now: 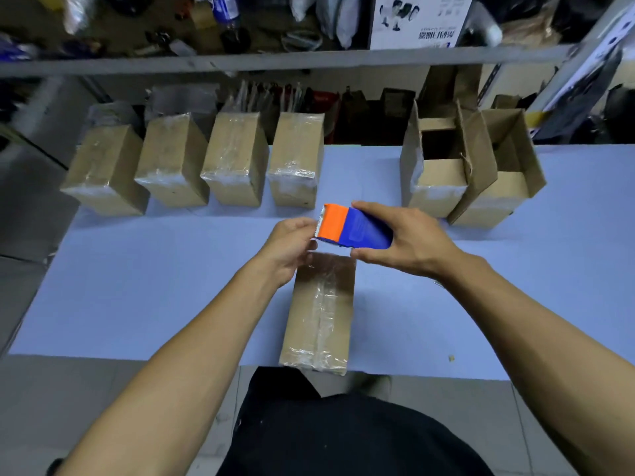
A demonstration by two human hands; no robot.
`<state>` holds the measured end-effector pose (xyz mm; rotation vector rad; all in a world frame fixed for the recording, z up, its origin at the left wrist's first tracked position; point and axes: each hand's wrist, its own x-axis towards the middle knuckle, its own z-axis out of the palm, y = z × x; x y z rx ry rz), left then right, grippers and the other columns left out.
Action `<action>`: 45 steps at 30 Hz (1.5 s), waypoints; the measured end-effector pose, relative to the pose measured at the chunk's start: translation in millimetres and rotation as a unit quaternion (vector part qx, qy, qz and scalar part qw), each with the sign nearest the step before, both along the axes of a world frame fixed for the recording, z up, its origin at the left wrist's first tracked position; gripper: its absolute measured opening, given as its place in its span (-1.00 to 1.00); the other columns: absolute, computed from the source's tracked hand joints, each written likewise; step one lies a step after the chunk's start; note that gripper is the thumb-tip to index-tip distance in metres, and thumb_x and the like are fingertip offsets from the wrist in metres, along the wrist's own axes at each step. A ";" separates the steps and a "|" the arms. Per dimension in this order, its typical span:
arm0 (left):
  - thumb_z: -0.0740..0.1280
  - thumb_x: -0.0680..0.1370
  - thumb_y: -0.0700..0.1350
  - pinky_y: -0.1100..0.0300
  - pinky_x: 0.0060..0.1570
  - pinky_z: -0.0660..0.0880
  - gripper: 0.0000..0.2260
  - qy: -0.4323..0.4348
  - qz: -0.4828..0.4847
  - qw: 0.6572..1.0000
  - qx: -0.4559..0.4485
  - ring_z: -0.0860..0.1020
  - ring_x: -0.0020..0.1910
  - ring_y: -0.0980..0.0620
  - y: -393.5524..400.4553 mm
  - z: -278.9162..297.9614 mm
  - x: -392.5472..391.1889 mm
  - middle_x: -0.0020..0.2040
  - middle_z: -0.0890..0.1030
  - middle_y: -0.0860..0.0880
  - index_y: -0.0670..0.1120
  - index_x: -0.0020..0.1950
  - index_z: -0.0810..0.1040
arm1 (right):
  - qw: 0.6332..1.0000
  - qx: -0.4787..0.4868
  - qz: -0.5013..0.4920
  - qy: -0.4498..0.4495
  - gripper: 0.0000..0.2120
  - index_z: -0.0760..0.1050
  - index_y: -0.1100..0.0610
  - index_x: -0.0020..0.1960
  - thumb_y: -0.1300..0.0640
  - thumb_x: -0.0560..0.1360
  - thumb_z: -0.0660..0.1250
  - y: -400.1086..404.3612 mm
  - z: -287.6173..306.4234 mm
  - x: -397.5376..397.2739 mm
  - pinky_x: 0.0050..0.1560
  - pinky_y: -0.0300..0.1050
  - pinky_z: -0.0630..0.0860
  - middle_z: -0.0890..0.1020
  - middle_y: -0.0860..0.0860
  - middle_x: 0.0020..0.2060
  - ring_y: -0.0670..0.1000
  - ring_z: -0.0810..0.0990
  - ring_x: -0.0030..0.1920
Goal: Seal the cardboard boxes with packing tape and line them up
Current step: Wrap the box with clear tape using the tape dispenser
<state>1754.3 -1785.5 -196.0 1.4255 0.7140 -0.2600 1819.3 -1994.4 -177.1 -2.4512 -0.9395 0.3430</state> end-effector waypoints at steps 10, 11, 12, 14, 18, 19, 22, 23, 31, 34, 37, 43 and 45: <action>0.31 0.61 -0.20 0.25 -0.47 0.31 -0.87 -0.034 0.118 0.986 0.112 0.33 -0.45 0.09 4.6 -32.9 -28.5 -0.29 0.47 -0.04 -0.13 -0.14 0.52 | 0.998 -0.059 0.000 0.009 -0.48 0.27 -0.19 0.31 -0.22 0.43 0.35 -21.9 -27.8 -19.7 -0.10 0.04 0.54 0.58 -0.08 0.00 0.07 0.55 -0.07; 0.31 0.61 -0.18 0.25 -0.47 0.29 -0.88 -0.028 0.106 0.986 0.125 0.33 -0.44 0.08 7.3 -37.1 -30.8 -0.29 0.48 -0.04 -0.12 -0.14 0.53 | 0.998 -0.063 -0.007 0.012 -0.48 0.27 -0.21 0.31 -0.24 0.42 0.35 -25.9 -29.5 -21.4 -0.09 0.04 0.55 0.57 -0.09 -0.01 0.06 0.55 -0.07; 0.31 0.60 -0.18 0.26 -0.46 0.29 -0.87 -0.026 0.099 0.985 0.136 0.33 -0.45 0.09 8.3 -41.4 -32.3 -0.30 0.49 -0.02 -0.11 -0.14 0.53 | 0.998 -0.059 -0.013 0.018 -0.48 0.27 -0.22 0.31 -0.25 0.42 0.35 -29.1 -30.7 -23.2 -0.09 0.05 0.55 0.56 -0.10 -0.02 0.04 0.54 -0.07; 0.32 0.59 -0.16 0.24 -0.40 0.32 -0.86 -0.030 0.100 0.982 0.159 0.38 -0.41 0.09 8.3 -47.2 -30.5 -0.32 0.50 0.02 -0.08 -0.17 0.54 | 0.998 -0.044 -0.028 0.027 -0.48 0.27 -0.23 0.32 -0.24 0.43 0.37 -31.1 -32.5 -27.7 -0.08 0.04 0.55 0.56 -0.11 -0.04 0.02 0.53 -0.08; 0.34 0.58 -0.11 0.23 -0.24 0.42 -0.89 -0.024 0.105 0.966 0.235 0.53 -0.23 0.08 5.1 -50.8 -27.4 -0.19 0.60 0.02 -0.09 -0.11 0.58 | 0.998 -0.034 -0.042 0.033 -0.47 0.28 -0.24 0.32 -0.22 0.42 0.38 -27.9 -33.7 -32.4 -0.07 0.04 0.54 0.56 -0.13 -0.06 -0.01 0.53 -0.08; 0.33 0.59 -0.10 0.23 -0.22 0.42 -0.89 -0.022 0.105 0.963 0.246 0.54 -0.19 0.08 5.5 -51.3 -27.5 -0.16 0.61 0.01 -0.10 -0.09 0.58 | 0.998 -0.034 -0.044 0.035 -0.47 0.28 -0.25 0.32 -0.23 0.42 0.38 -26.8 -34.4 -32.5 -0.06 0.03 0.54 0.56 -0.14 -0.06 -0.01 0.53 -0.08; 0.33 0.58 -0.11 0.23 -0.18 0.41 -0.89 -0.024 0.109 0.962 0.248 0.55 -0.16 0.05 6.3 -53.5 -27.4 -0.12 0.62 -0.01 -0.12 -0.08 0.59 | 0.998 -0.036 -0.043 0.037 -0.46 0.27 -0.26 0.33 -0.23 0.42 0.38 -25.2 -35.4 -32.5 -0.05 0.02 0.54 0.56 -0.14 -0.03 -0.02 0.53 -0.06; 0.33 0.58 -0.11 0.23 -0.18 0.41 -0.89 -0.023 0.110 0.963 0.247 0.55 -0.15 0.05 6.8 -53.4 -26.4 -0.12 0.62 -0.01 -0.12 -0.08 0.59 | 0.998 -0.037 -0.043 0.039 -0.46 0.27 -0.26 0.33 -0.23 0.42 0.38 -24.8 -34.9 -32.0 -0.05 0.01 0.54 0.56 -0.14 -0.02 -0.02 0.53 -0.06; 0.34 0.58 -0.14 0.27 -0.26 0.43 -0.89 -0.013 0.098 0.974 0.202 0.51 -0.28 0.11 15.9 -60.6 -25.4 -0.21 0.60 0.00 -0.15 -0.08 0.60 | 0.997 -0.034 -0.032 0.066 -0.49 0.30 -0.25 0.30 -0.26 0.42 0.39 -21.3 -34.3 -26.6 -0.05 -0.02 0.55 0.57 -0.20 -0.02 -0.08 0.53 -0.07; 0.28 0.57 -0.22 0.25 -0.36 0.33 -0.85 -0.005 0.120 0.981 0.150 0.39 -0.38 0.07 20.6 -59.9 -24.8 -0.32 0.48 0.01 -0.09 -0.20 0.54 | 0.997 -0.041 -0.029 0.063 -0.49 0.30 -0.24 0.29 -0.26 0.41 0.40 -21.9 -33.9 -22.2 -0.06 -0.02 0.54 0.56 -0.19 -0.04 -0.08 0.53 -0.08; 0.26 0.58 -0.25 0.24 -0.43 0.24 -0.80 -0.009 0.136 0.980 0.145 0.32 -0.43 0.06 38.4 -61.0 -26.0 -0.34 0.43 0.01 -0.08 -0.24 0.48 | 0.996 -0.062 -0.032 0.055 -0.50 0.33 -0.24 0.28 -0.22 0.40 0.41 -31.2 -34.5 -15.8 -0.06 -0.02 0.54 0.57 -0.19 -0.02 -0.06 0.52 -0.08; 0.28 0.60 -0.19 0.23 -0.47 0.19 -0.90 -0.021 0.091 0.990 0.109 0.24 -0.49 0.06 36.3 -59.5 -30.0 -0.30 0.42 0.01 -0.13 -0.12 0.48 | 0.995 -0.080 -0.033 0.052 -0.48 0.32 -0.24 0.29 -0.23 0.40 0.41 -42.9 -37.9 -5.5 -0.07 -0.03 0.55 0.58 -0.19 0.02 -0.05 0.54 -0.06; 0.27 0.60 -0.20 0.23 -0.47 0.20 -0.89 -0.011 0.097 0.989 0.112 0.25 -0.49 0.06 34.3 -64.7 -31.7 -0.30 0.42 0.00 -0.13 -0.12 0.48 | 0.994 -0.088 -0.037 0.048 -0.48 0.32 -0.24 0.29 -0.23 0.40 0.41 -43.7 -40.5 -6.2 -0.08 -0.04 0.54 0.58 -0.19 0.02 -0.06 0.53 -0.06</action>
